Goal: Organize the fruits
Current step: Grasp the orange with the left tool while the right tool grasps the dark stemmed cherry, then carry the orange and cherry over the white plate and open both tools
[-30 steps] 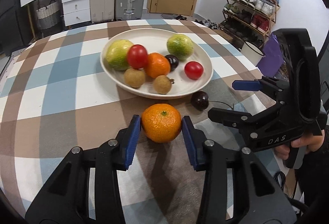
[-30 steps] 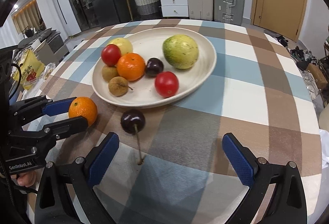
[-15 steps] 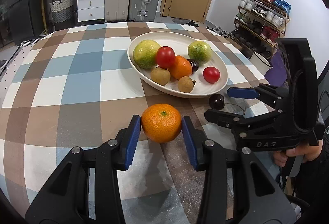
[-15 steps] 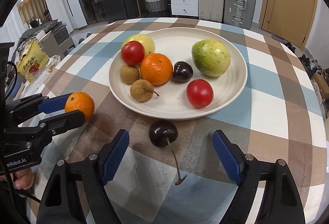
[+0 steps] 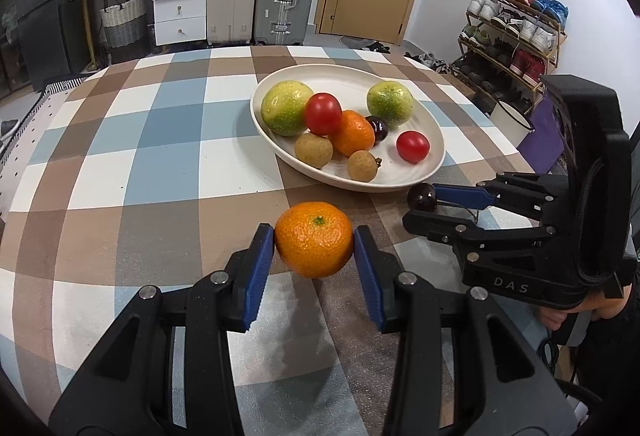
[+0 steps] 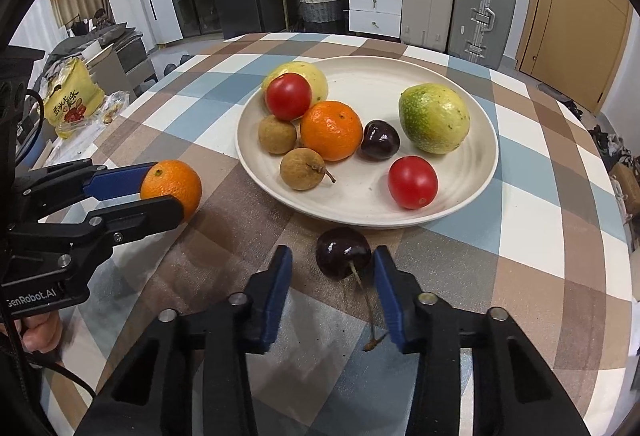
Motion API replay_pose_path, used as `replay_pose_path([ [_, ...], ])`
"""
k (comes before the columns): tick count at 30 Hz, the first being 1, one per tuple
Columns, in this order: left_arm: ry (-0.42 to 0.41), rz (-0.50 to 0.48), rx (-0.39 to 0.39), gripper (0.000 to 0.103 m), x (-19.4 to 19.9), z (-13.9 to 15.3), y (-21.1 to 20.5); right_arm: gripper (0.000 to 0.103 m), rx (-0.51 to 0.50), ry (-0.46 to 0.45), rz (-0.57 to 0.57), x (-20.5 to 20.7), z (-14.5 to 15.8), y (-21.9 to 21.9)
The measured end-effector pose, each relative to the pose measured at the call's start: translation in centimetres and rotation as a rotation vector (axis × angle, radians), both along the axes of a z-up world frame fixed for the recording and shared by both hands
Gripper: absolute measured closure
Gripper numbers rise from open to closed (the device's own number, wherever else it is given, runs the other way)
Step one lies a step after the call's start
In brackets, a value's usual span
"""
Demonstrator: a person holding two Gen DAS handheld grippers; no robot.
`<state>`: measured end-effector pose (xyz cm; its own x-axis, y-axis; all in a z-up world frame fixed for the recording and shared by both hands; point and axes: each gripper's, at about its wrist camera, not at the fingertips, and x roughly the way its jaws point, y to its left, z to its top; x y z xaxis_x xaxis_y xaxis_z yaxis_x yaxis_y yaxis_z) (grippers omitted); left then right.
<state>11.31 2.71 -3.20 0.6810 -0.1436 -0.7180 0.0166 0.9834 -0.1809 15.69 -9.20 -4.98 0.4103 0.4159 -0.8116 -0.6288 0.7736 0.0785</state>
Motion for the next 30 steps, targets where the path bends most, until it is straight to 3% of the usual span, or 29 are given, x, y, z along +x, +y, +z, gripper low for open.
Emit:
replay_pose_path([
  [4, -0.008, -0.005, 0.002, 0.065, -0.2, 0.4, -0.3, 0.076, 0.015, 0.004, 0.005, -0.1, 0.2, -0.3],
  [16, -0.030, -0.004, 0.014, 0.065, -0.5, 1.4, -0.6, 0.076, 0.073, -0.017, 0.027, -1.6, 1.4, -1.5],
  [30, -0.079, -0.031, 0.040, 0.065, 1.1, 3.9, -1.6, 0.076, 0.151, -0.056, -0.018, -0.6, 4.9, -3.8],
])
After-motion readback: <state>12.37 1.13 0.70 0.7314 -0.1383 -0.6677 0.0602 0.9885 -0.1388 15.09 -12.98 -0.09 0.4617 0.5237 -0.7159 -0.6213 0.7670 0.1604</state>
